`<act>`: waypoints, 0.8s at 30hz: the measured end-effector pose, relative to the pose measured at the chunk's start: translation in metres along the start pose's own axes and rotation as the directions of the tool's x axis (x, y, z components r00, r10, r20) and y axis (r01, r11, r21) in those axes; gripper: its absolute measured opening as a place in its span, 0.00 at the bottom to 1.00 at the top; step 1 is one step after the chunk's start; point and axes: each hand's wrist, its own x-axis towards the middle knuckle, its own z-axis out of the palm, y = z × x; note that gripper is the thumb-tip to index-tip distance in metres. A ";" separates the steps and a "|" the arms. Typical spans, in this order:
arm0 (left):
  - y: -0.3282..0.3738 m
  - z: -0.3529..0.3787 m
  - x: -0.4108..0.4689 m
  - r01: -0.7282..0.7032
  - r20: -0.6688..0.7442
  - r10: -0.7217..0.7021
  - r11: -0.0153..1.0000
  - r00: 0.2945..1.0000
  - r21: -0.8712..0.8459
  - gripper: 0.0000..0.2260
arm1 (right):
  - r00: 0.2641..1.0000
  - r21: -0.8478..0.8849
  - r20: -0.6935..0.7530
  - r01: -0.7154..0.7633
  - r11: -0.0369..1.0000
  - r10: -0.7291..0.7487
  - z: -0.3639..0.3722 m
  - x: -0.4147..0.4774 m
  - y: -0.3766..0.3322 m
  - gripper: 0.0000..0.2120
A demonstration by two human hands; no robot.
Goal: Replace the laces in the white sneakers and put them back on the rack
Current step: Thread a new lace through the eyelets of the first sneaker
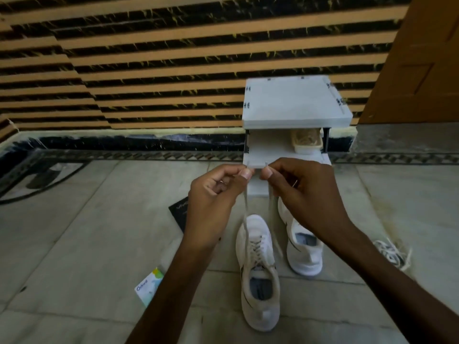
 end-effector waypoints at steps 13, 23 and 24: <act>-0.155 -0.001 -0.061 0.337 0.014 -0.494 0.612 0.869 0.715 0.16 | 0.733 -0.523 0.280 -0.425 0.739 0.620 0.056 -0.099 0.106 0.16; -0.173 0.013 -0.079 0.262 0.035 -0.384 0.691 0.923 0.674 0.09 | 0.734 -0.426 0.270 -0.490 0.760 0.624 0.077 -0.137 0.107 0.19; -0.174 0.013 -0.079 0.264 0.026 -0.373 0.702 0.928 0.661 0.09 | 0.751 -0.399 0.257 -0.491 0.774 0.609 0.077 -0.139 0.107 0.16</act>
